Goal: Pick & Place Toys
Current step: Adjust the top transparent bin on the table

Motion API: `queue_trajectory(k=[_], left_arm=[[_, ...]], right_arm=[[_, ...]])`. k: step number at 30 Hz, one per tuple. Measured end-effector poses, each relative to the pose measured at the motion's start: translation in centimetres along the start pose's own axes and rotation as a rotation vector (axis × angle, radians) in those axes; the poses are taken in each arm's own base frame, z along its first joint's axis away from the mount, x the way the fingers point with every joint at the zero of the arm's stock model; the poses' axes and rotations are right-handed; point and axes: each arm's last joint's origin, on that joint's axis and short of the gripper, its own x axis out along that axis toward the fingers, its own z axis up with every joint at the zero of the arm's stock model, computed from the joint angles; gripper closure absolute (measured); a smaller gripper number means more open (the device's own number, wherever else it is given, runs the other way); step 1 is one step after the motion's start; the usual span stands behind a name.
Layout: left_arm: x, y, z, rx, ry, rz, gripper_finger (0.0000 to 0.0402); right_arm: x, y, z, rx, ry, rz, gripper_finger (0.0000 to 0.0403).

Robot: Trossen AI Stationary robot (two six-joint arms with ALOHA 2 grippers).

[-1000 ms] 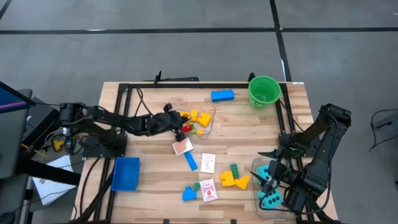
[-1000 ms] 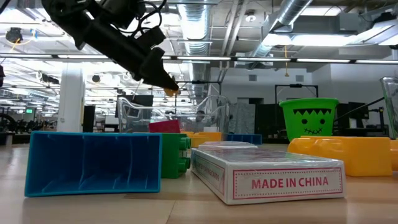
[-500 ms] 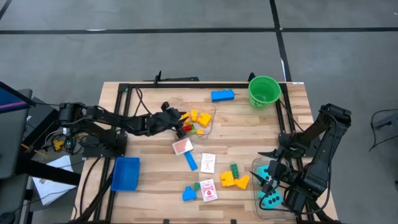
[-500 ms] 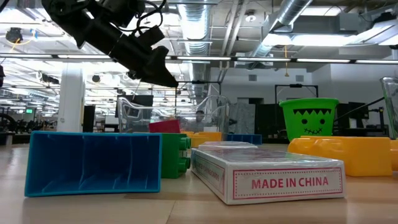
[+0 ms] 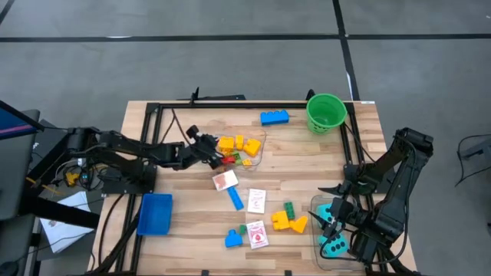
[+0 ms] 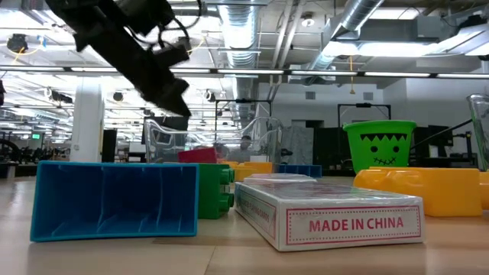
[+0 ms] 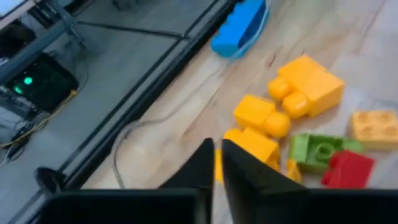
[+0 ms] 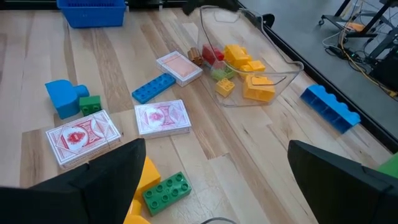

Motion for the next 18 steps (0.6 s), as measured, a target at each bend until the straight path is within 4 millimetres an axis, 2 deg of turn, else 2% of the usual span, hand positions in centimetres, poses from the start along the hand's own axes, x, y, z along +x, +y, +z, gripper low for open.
queue_trajectory(k=[3,8,13,18], left_arm=[[-1.8,1.1,0.2,-0.021,0.008,-0.015,0.0393],[-4.0,3.0,-1.1,-0.064,0.126,-0.005,0.0401],[-4.1,3.1,-2.0,-0.059,0.167,-0.033,0.0401],[-3.5,3.6,-2.7,-0.081,0.157,0.08,0.0401]], right_arm=[[0.0,0.0,0.0,-0.001,0.004,0.0,0.0019],[0.0,0.0,0.0,-0.002,0.007,0.0,0.0019],[0.0,0.1,0.0,-0.009,0.007,0.003,0.0019],[0.0,0.1,0.0,-0.009,0.009,0.005,0.0019]])
